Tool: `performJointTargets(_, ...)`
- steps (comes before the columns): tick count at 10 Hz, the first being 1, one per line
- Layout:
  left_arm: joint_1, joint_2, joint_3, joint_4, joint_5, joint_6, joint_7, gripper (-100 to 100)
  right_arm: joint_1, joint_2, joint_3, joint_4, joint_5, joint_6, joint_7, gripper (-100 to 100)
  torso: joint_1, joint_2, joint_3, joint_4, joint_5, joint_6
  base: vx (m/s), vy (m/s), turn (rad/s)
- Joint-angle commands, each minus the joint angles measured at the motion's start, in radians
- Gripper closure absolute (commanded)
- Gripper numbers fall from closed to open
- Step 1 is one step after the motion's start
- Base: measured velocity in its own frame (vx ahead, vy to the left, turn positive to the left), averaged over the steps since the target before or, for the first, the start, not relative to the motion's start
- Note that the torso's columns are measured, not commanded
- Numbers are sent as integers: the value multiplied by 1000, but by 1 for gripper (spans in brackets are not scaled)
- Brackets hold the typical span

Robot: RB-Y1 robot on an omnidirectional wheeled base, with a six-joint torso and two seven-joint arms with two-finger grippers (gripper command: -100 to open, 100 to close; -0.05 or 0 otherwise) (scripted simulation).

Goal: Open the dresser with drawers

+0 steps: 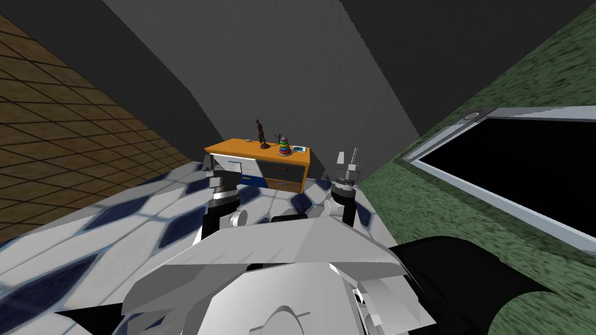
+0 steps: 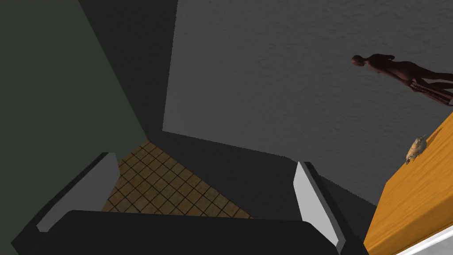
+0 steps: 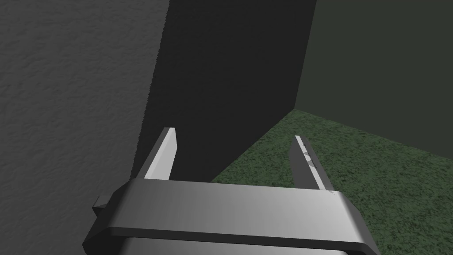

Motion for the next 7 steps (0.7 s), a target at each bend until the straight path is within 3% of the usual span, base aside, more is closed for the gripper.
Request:
performJointTargets(1,0,0,0,0,0,0,0,0,0,0,0,0,0,0,0,0,0,40,-82,41,0,0,0,0,0)
performJointTargets(7,0,0,0,0,0,0,0,0,0,0,0,0,0,0,0,0,0,470,-939,470,0,0,0,0,0)
